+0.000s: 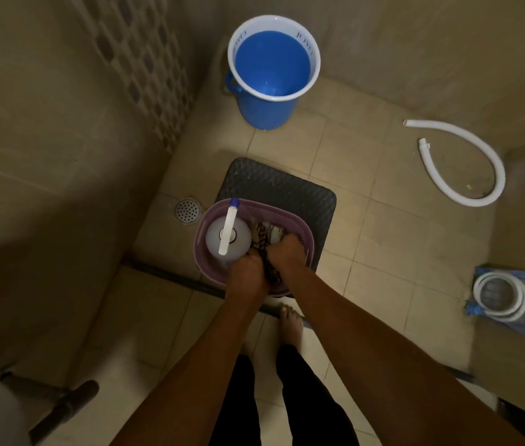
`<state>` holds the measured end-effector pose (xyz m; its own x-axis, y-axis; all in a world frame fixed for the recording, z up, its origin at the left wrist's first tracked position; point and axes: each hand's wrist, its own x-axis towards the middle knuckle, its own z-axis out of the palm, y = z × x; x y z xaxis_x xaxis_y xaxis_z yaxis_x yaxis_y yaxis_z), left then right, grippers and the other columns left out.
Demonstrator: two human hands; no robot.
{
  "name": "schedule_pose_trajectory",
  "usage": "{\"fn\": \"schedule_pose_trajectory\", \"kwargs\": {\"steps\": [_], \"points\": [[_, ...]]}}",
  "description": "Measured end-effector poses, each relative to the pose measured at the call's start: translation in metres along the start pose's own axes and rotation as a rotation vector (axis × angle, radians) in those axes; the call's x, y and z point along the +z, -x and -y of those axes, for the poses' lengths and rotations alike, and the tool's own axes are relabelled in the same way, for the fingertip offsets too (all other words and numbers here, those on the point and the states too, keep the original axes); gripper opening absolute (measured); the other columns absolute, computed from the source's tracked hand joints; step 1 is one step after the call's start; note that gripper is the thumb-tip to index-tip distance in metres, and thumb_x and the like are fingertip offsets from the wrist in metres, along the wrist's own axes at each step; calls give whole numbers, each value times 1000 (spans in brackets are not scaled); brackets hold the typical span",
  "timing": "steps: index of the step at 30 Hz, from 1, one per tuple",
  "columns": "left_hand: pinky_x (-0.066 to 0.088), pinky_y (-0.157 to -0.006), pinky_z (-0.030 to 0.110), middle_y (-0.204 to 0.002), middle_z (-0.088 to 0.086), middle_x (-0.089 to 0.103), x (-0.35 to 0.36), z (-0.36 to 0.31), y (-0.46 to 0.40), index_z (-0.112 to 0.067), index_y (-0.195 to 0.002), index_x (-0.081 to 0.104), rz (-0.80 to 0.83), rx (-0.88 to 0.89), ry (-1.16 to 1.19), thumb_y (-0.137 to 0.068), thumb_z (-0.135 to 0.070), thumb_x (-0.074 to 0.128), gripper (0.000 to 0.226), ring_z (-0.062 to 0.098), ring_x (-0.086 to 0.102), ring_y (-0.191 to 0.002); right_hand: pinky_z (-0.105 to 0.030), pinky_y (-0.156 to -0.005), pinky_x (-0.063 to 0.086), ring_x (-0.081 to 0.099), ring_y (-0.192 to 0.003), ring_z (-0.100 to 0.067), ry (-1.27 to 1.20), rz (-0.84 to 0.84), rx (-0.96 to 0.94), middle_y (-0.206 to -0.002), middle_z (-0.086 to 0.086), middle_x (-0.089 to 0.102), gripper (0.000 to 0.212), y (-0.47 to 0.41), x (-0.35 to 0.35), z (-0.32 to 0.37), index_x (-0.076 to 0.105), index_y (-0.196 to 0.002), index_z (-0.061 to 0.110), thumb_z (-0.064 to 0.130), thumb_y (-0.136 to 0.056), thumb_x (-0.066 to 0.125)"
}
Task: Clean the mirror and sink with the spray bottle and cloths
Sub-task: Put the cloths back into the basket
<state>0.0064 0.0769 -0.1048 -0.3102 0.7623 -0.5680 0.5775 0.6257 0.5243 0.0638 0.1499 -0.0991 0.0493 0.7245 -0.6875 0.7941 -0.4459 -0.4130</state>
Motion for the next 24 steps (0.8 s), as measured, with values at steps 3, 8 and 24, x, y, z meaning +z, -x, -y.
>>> {"fn": "schedule_pose_trajectory", "kwargs": {"steps": [3,8,24], "points": [[46,-88,27,-111,12,66,-2,1,0,-7,-112,56,27,46,-56,-99,-13,44,18,25,62,-100,-34,-95,48,57,-116,-31,17,-61,-55,-127,-16,59,39,12,-6,3,49,-130,5,20,-95,59],[50,-77,28,-101,11,70,-15,-8,13,-6,-106,59,-16,105,-9,-94,-12,52,15,26,66,-89,-42,-97,47,56,-119,-37,23,-105,-116,-131,-20,56,48,42,-34,11,40,-134,-1,15,-93,60],[44,-73,22,-107,7,66,-51,-32,104,-4,-117,59,-147,0,356,-92,-1,48,27,18,61,-94,-40,-91,51,59,-116,-36,18,-71,-187,-125,-22,59,47,82,-67,2,41,-129,-2,9,-90,64]]}}
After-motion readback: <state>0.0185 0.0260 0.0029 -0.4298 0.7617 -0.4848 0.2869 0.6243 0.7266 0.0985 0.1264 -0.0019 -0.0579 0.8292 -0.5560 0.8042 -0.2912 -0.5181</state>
